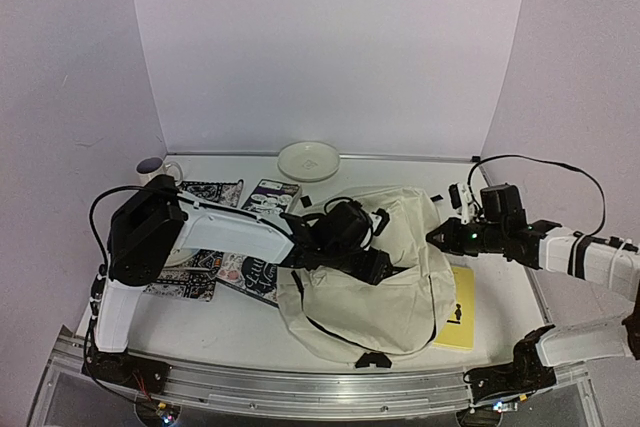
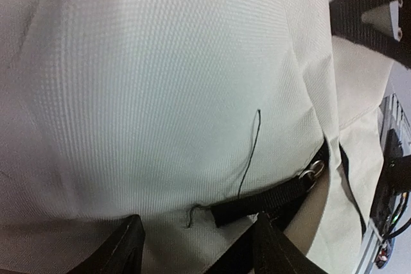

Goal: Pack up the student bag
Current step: Pick up the lower front pocket of the student bag.

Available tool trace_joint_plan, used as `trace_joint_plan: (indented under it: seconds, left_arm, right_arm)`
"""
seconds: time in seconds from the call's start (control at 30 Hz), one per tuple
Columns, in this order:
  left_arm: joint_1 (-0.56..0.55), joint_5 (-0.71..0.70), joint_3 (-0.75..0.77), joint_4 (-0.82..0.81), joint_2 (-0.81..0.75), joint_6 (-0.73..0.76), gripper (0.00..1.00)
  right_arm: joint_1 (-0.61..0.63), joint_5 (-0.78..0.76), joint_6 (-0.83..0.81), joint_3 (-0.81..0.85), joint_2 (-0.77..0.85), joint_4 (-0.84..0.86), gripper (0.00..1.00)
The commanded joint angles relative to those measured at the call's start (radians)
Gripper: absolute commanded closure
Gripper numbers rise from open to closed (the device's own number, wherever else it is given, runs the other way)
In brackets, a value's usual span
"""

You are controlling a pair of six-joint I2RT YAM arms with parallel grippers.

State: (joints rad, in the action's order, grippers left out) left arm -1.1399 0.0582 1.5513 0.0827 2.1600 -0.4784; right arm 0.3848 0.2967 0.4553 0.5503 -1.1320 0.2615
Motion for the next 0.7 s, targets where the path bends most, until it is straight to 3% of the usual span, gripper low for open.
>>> trace_joint_plan:
  seconds: [0.0,0.37,0.67]
  left_arm:
    - [-0.010,-0.010,-0.036,0.026,-0.072,0.101,0.38]
    - [-0.021,0.014,-0.051,-0.049,-0.055,0.244,0.33]
    - [-0.024,0.090,0.017,-0.079,0.001,0.320,0.38]
  right_arm:
    - [0.009,-0.002,-0.003,0.005,-0.035,0.111,1.00]
    - [0.011,0.018,0.002,0.005,-0.097,0.153,1.00]
    - [0.017,0.037,0.000,0.009,-0.116,0.166,1.00]
